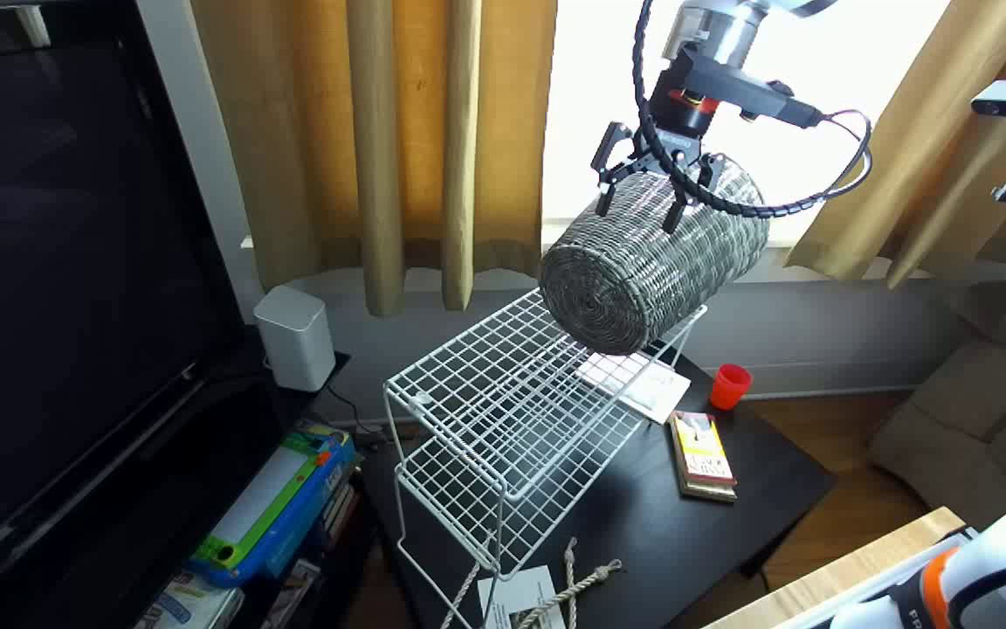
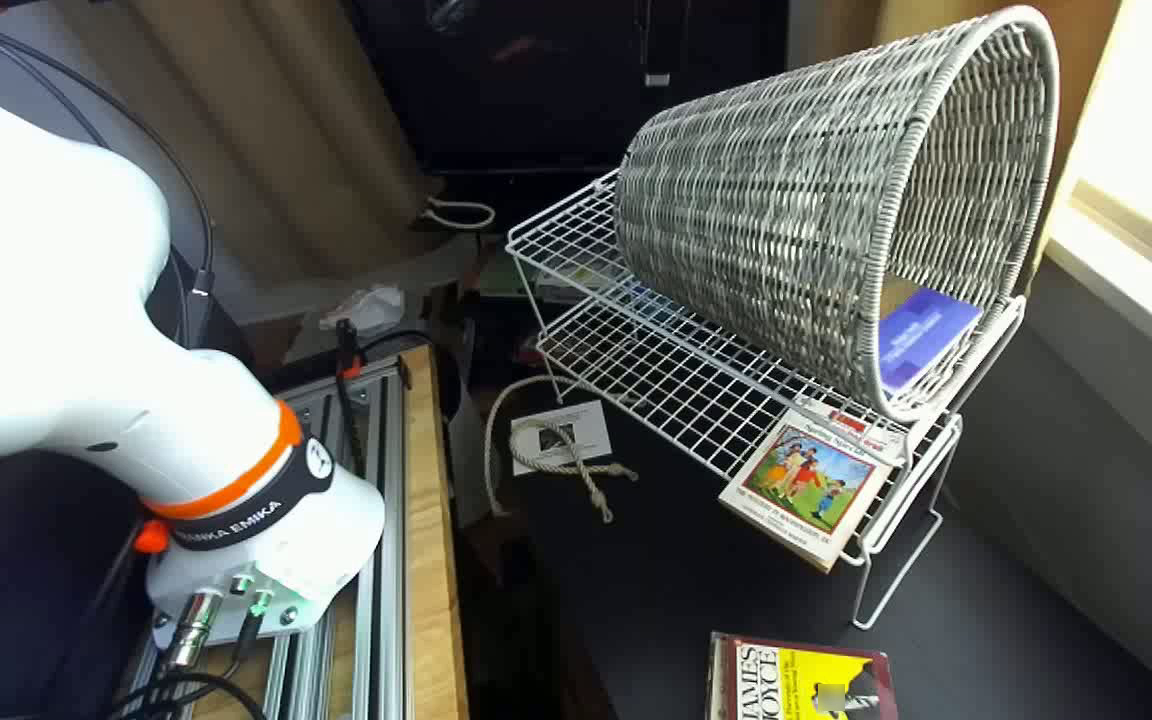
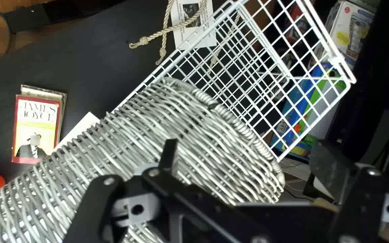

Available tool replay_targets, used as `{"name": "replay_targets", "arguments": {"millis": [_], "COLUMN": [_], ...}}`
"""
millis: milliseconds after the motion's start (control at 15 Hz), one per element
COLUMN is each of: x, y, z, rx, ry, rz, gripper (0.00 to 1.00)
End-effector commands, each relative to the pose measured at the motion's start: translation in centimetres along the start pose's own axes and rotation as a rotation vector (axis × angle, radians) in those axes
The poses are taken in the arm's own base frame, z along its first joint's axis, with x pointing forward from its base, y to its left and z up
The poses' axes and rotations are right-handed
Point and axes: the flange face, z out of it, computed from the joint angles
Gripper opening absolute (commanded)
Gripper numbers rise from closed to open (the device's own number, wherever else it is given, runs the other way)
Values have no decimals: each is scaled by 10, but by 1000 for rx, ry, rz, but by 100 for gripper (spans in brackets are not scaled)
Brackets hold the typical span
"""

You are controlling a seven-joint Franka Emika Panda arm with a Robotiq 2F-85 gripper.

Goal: Place the basket upright

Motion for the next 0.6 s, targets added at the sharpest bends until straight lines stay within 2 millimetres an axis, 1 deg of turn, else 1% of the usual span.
{"name": "replay_targets", "arguments": {"millis": [0,200,333,467,533], "x": [0,0,-5,-14,-20], "y": [0,0,-4,0,5], "z": [0,0,-24,-59,-78], "rx": [0,0,-3,10,23], "ry": [-1,-1,29,99,134], "rz": [0,0,-12,-18,-5], "gripper": [100,100,100,100,100]}}
